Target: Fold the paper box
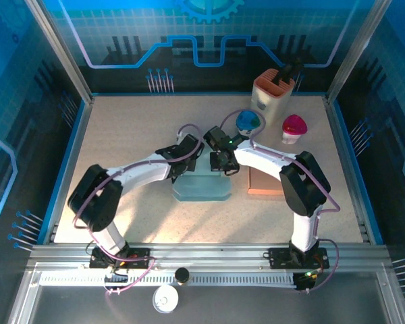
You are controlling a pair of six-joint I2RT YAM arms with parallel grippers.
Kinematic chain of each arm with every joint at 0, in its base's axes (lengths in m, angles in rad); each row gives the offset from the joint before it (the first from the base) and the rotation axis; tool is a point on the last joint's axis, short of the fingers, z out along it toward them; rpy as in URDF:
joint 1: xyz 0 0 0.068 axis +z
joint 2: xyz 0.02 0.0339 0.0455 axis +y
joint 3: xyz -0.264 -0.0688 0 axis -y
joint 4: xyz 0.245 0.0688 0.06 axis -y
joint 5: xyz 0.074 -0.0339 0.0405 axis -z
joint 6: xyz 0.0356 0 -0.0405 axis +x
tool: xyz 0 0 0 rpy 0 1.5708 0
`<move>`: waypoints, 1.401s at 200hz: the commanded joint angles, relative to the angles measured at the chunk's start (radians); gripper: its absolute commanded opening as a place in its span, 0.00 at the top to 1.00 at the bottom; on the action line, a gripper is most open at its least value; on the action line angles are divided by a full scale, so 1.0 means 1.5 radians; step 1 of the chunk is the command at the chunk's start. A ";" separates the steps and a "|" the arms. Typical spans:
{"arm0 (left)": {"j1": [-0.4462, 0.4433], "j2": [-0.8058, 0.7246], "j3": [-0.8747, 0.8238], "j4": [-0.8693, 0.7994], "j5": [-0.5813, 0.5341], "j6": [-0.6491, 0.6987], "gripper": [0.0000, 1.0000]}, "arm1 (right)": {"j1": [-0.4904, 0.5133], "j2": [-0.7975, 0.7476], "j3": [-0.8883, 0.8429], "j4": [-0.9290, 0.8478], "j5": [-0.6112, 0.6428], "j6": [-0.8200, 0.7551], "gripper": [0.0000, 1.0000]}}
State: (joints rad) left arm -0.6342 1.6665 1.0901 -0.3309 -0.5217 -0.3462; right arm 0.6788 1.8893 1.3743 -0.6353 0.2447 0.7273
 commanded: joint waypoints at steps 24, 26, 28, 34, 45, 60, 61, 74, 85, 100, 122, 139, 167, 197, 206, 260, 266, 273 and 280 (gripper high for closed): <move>0.008 -0.075 0.016 -0.043 0.109 -0.030 0.36 | -0.023 0.000 -0.018 0.014 -0.046 0.045 1.00; 0.008 -0.077 0.016 -0.043 0.111 -0.031 0.36 | -0.023 0.000 -0.019 0.014 -0.048 0.047 1.00; 0.009 -0.080 0.016 -0.045 0.112 -0.033 0.36 | -0.024 -0.002 -0.020 0.014 -0.050 0.049 1.00; 0.010 -0.091 0.014 -0.045 0.114 -0.037 0.35 | -0.026 -0.006 -0.022 0.013 -0.053 0.055 1.00; 0.010 -0.122 0.012 -0.048 0.110 -0.046 0.35 | -0.029 -0.015 -0.030 0.013 -0.060 0.073 1.00; 0.009 -0.173 0.011 -0.061 0.104 -0.057 0.37 | -0.036 -0.021 -0.039 0.003 -0.070 0.120 1.00; 0.009 -0.176 0.011 -0.062 0.104 -0.058 0.37 | -0.036 -0.022 -0.038 0.000 -0.070 0.125 1.00; 0.009 -0.222 0.010 -0.075 0.098 -0.063 0.41 | -0.037 -0.019 -0.027 -0.049 -0.057 0.189 1.00; 0.008 -0.258 0.007 -0.092 0.090 -0.068 0.43 | -0.037 -0.006 0.003 -0.115 -0.040 0.242 1.00; 0.008 -0.306 -0.003 -0.119 0.085 -0.078 0.44 | -0.041 0.009 0.039 -0.181 -0.042 0.288 1.00; 0.009 -0.367 -0.035 -0.149 0.089 -0.099 0.48 | -0.065 -0.010 -0.002 -0.150 -0.109 0.362 1.00; 0.008 -0.407 -0.065 -0.171 0.096 -0.121 0.51 | -0.082 -0.017 -0.023 -0.132 -0.151 0.407 1.00; 0.009 -0.474 -0.127 -0.191 0.099 -0.153 0.58 | -0.099 -0.014 -0.029 -0.135 -0.185 0.449 1.00; 0.021 -0.481 -0.205 -0.143 0.173 -0.179 0.62 | -0.102 -0.027 -0.065 -0.103 -0.214 0.496 1.00; 0.023 -0.469 -0.233 -0.100 0.212 -0.188 0.61 | -0.101 -0.028 -0.075 -0.089 -0.226 0.510 1.00; 0.026 -0.328 -0.319 0.164 0.332 -0.245 0.61 | -0.087 -0.033 -0.102 -0.068 -0.250 0.565 1.00; 0.027 -0.311 -0.323 0.190 0.341 -0.251 0.61 | -0.086 -0.033 -0.107 -0.059 -0.254 0.571 0.97; 0.027 -0.293 -0.327 0.220 0.349 -0.258 0.61 | -0.083 -0.033 -0.114 -0.046 -0.262 0.575 0.95; 0.027 -0.275 -0.328 0.241 0.354 -0.262 0.61 | -0.081 -0.032 -0.120 -0.039 -0.269 0.580 0.93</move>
State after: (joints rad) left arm -0.6010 1.1919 0.6155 -0.1970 -0.0834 -0.6838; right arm 0.5385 1.8702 1.2266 -0.7261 -0.1112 1.5311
